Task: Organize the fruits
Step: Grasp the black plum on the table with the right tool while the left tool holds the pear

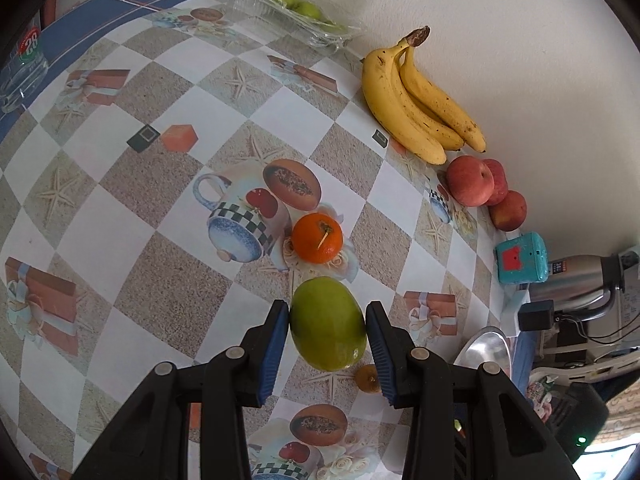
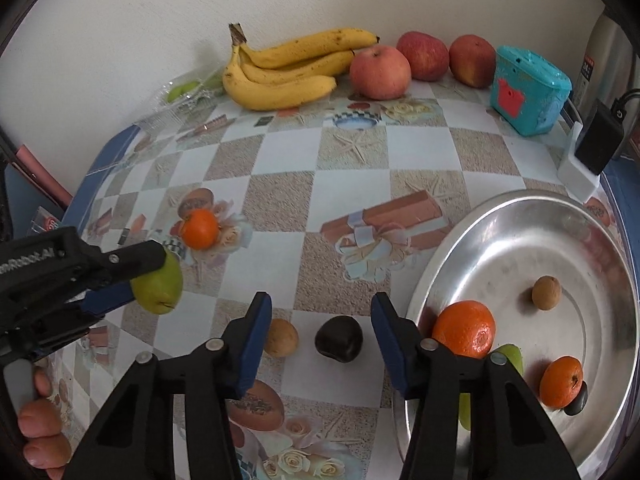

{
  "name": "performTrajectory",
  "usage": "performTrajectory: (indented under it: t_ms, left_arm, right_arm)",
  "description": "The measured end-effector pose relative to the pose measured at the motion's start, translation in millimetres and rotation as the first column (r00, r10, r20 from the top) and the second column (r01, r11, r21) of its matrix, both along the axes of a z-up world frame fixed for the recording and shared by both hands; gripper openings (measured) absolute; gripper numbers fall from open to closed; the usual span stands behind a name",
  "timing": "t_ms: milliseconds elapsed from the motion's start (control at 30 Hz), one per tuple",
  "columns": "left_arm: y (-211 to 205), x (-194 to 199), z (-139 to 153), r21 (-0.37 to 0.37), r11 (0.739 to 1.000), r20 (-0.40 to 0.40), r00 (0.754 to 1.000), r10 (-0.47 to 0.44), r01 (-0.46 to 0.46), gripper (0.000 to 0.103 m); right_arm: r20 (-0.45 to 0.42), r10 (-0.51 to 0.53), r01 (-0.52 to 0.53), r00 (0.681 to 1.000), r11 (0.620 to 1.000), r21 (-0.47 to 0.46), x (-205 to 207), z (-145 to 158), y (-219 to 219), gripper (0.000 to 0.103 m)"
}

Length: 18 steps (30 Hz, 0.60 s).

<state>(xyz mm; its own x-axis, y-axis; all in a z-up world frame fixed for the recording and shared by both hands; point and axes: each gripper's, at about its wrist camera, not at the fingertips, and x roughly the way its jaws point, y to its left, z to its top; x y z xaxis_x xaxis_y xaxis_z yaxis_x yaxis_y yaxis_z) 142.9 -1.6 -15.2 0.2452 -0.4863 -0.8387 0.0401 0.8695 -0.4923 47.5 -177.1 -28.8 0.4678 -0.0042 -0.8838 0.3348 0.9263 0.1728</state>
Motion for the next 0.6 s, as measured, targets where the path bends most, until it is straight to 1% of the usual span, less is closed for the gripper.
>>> performTrajectory:
  t_ms: [200,300,600]
  left_arm:
    - [-0.6,0.4,-1.7,-0.009,1.0,-0.009,1.0,-0.001,0.001,0.042]
    - [-1.1,0.5,-2.4,-0.012,1.0,-0.012,1.0,-0.001,0.0,0.042]
    - [-1.0,0.1,-3.4,-0.012,1.0,-0.016,1.0,0.001,-0.002,0.042]
  right_arm:
    - [-0.03,-0.021,0.021,0.999,1.0,-0.015,-0.5,-8.9,-1.6,0.043]
    - [-0.035,-0.024,0.023,0.999,1.0,-0.021,0.0,-9.6,-1.2,0.043]
    - [-0.089,0.006,-0.014,0.996,0.996,-0.083,3.5,-11.3,10.9,0.041]
